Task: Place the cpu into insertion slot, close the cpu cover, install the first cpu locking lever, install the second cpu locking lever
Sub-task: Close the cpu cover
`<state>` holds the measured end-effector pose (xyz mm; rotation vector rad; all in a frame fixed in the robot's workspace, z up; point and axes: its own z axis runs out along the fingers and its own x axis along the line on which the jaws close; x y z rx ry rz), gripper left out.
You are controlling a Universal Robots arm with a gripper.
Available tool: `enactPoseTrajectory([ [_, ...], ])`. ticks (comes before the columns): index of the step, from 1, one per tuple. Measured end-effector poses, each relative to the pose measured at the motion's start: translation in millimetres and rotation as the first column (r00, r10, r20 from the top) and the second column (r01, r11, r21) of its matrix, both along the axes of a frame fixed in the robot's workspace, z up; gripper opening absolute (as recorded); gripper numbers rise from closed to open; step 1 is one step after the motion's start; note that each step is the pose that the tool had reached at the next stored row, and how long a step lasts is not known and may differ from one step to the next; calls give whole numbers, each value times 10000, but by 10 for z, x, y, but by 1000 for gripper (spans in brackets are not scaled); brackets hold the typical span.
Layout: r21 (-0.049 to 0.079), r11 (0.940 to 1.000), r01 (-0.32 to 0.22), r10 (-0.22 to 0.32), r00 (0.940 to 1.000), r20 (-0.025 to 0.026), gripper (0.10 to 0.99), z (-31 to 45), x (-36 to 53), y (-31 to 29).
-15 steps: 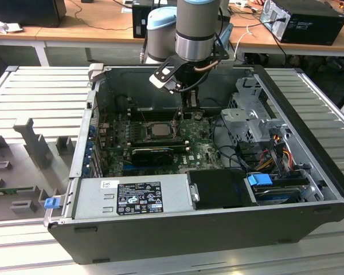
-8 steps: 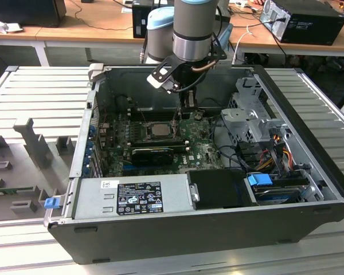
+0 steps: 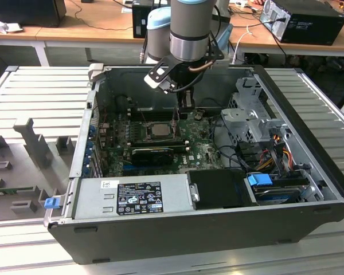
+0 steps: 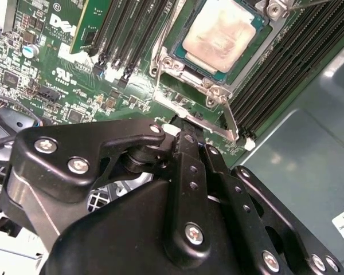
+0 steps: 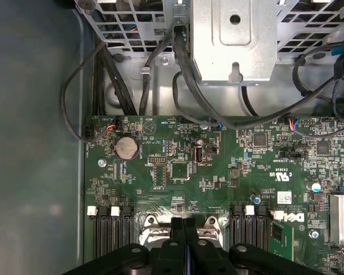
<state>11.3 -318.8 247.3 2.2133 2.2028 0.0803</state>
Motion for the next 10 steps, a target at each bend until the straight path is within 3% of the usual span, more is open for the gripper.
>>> enactPoseTrajectory([
  [4,-1,10000,-1,1,10000,0,106,-1,-17,0],
  [10,1,10000,0,0,10000,0,106,-3,-119,1],
])
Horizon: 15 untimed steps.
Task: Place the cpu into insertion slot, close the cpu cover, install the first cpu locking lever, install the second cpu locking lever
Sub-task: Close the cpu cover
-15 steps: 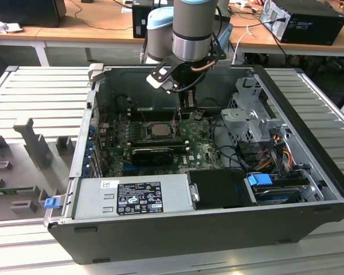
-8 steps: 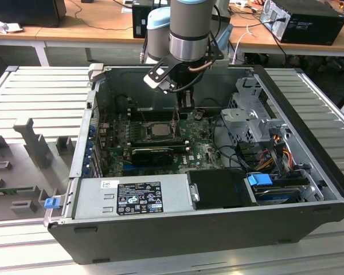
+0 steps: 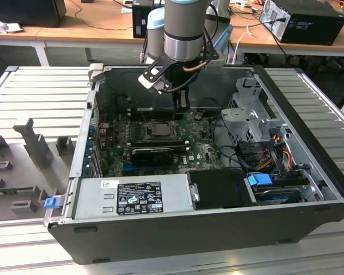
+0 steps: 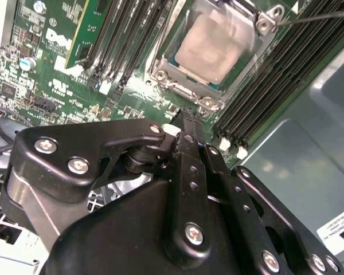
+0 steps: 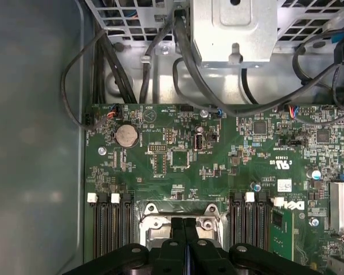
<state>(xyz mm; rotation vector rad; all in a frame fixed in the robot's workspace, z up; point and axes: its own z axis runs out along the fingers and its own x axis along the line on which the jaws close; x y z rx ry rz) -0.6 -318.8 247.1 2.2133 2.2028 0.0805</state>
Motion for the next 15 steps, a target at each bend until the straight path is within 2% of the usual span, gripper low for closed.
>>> enactPoseTrajectory([
  [7,1,10000,-1,1,10000,1,106,-14,-61,0],
  [15,0,10000,0,0,10000,-1,106,-108,-144,-1],
])
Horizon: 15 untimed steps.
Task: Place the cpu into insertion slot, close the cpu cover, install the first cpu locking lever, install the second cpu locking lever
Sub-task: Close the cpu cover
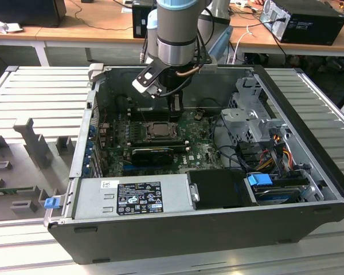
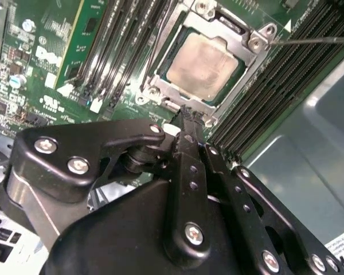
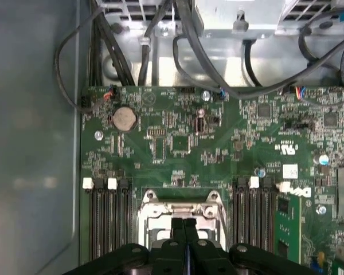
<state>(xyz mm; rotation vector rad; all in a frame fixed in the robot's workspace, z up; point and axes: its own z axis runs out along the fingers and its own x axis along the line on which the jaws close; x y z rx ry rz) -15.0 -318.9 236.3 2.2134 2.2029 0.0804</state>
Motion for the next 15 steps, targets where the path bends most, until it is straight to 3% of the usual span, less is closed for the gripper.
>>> enactPoseTrajectory([
  [5,-1,10000,-8,8,10000,-10,106,-43,-163,0],
  [9,13,9999,-127,127,9999,-33,106,-94,-191,0],
  [15,39,9997,-221,221,9998,-34,106,-104,-267,0],
])
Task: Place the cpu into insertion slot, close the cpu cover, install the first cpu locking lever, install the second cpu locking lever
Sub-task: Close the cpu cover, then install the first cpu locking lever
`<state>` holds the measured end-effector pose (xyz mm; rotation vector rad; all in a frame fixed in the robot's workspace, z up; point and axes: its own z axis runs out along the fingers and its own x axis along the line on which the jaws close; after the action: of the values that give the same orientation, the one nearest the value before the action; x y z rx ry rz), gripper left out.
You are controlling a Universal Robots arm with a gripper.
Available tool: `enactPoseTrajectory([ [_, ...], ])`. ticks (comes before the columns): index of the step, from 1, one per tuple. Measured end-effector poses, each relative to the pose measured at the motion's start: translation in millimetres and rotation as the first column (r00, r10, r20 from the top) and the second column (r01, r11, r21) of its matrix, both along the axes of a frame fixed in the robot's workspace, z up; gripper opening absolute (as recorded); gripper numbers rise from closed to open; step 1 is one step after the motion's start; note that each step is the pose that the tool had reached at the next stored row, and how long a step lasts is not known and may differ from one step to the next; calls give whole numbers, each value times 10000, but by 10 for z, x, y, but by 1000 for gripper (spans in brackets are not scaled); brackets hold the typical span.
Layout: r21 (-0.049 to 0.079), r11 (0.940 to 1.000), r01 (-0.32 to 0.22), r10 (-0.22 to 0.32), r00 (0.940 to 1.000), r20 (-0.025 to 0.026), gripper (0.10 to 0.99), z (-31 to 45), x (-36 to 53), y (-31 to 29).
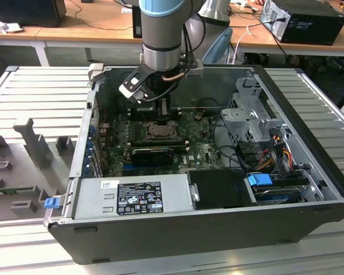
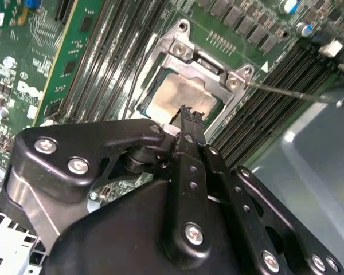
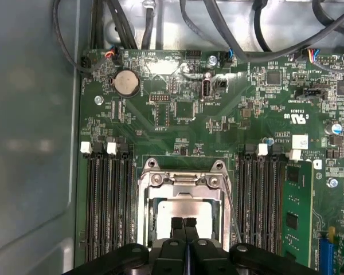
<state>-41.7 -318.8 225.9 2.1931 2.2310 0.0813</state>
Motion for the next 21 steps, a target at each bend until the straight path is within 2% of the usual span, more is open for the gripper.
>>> enactPoseTrajectory([
  [10,-2,10000,-5,5,10000,-1,106,1,-96,0],
  [12,-6,10000,-5,5,10000,2,106,20,-96,0],
  [21,-8,10000,-6,6,10000,0,106,22,-120,0],
])
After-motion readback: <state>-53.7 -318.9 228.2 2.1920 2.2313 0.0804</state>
